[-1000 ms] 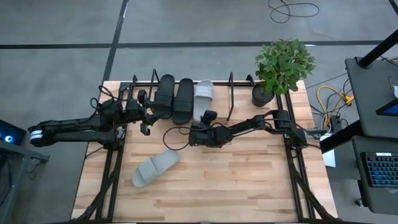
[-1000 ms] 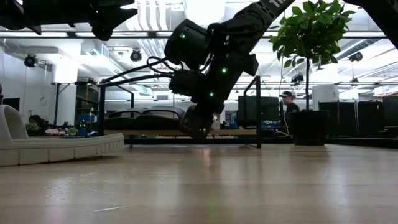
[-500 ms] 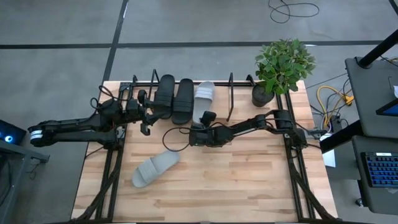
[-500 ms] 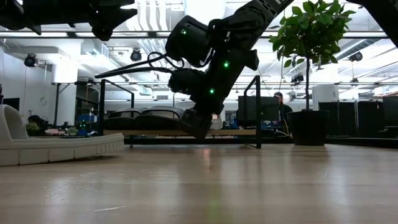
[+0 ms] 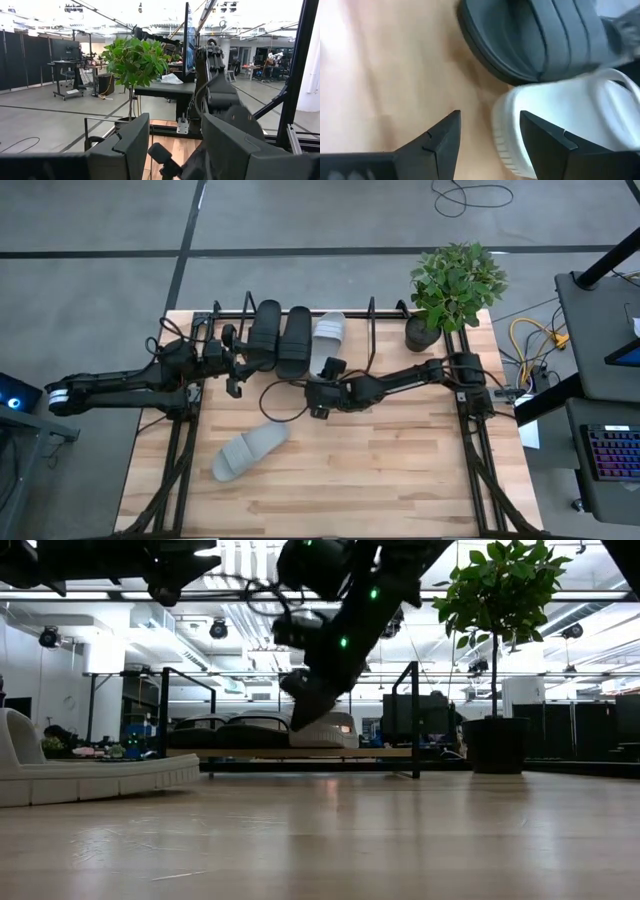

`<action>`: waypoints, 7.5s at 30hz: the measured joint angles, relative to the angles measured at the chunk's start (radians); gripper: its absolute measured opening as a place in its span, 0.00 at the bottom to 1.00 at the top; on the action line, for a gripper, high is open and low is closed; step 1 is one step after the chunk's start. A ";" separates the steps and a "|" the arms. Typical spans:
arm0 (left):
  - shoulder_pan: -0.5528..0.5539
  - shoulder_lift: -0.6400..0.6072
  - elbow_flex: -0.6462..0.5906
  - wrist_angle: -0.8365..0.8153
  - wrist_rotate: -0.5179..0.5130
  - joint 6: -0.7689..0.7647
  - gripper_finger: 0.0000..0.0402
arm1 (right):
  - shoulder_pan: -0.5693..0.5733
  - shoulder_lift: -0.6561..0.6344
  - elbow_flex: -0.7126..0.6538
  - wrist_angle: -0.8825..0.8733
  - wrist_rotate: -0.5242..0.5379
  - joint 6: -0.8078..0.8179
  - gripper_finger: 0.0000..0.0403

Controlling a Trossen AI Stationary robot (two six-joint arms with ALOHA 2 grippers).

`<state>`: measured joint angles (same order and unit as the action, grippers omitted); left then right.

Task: Pick and place slides into the shelf
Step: Put the right gray slipper on the shelf, then put the gray slipper on the shelf

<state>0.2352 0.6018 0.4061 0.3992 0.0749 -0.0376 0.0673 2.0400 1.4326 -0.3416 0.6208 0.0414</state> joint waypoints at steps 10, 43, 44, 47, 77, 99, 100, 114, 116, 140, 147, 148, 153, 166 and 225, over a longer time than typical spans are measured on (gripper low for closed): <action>0.000 -0.002 0.000 -0.038 0.000 0.024 0.41 | 0.016 -0.156 0.000 -0.058 0.020 -0.043 0.47; 0.000 -0.009 0.001 -0.042 0.000 0.019 0.41 | -0.375 -0.235 -0.068 -0.279 -0.327 -0.250 0.02; 0.000 -0.009 0.001 -0.042 0.000 0.019 0.41 | -0.375 -0.223 -0.068 -0.278 -0.323 -0.256 0.02; 0.000 -0.009 0.001 -0.042 0.000 0.019 0.41 | -0.379 -0.187 -0.058 -0.280 -0.293 -0.274 0.02; 0.000 -0.009 0.002 -0.042 0.000 0.028 0.41 | -0.466 -0.027 0.122 -0.343 -0.234 -0.383 0.02; 0.000 -0.005 0.002 -0.042 -0.001 0.071 0.41 | -0.280 -0.121 0.417 -0.575 -0.378 -0.258 0.02; 0.000 -0.006 0.002 -0.042 0.000 0.071 0.41 | -0.258 -0.133 0.422 -0.568 -0.394 -0.256 0.02; 0.000 -0.002 0.002 -0.042 0.000 0.071 0.41 | 0.111 -0.189 0.388 -0.473 -0.401 -0.156 0.02; 0.000 -0.002 0.002 -0.042 0.000 0.071 0.41 | 0.162 -0.189 0.375 -0.462 -0.343 -0.137 0.02; 0.000 0.007 0.002 -0.039 0.000 0.016 0.41 | 0.341 -0.582 -0.417 0.386 -0.631 -0.299 0.02; 0.000 0.021 0.001 -0.038 0.000 0.017 0.41 | 0.196 -0.697 -0.773 0.904 -0.729 -0.265 0.02; 0.000 0.022 0.001 -0.044 0.000 0.018 0.41 | 0.175 -0.698 -0.807 0.957 -0.728 -0.258 0.02; 0.000 0.030 0.004 -0.025 0.000 0.046 0.41 | 0.102 -0.708 -0.859 1.038 -0.737 -0.287 0.02; 0.000 0.046 0.004 -0.052 0.474 -0.288 0.41 | 0.082 -0.706 -0.799 1.022 -0.729 -0.430 0.02; -0.726 0.573 0.568 -1.312 -0.149 -0.469 0.41 | 0.069 -0.749 -0.798 0.920 -0.512 -0.592 0.02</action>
<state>-0.4904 1.1744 0.9744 -0.9133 -0.0743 -0.5065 0.1366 1.2915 0.6346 0.5785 0.1086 -0.5507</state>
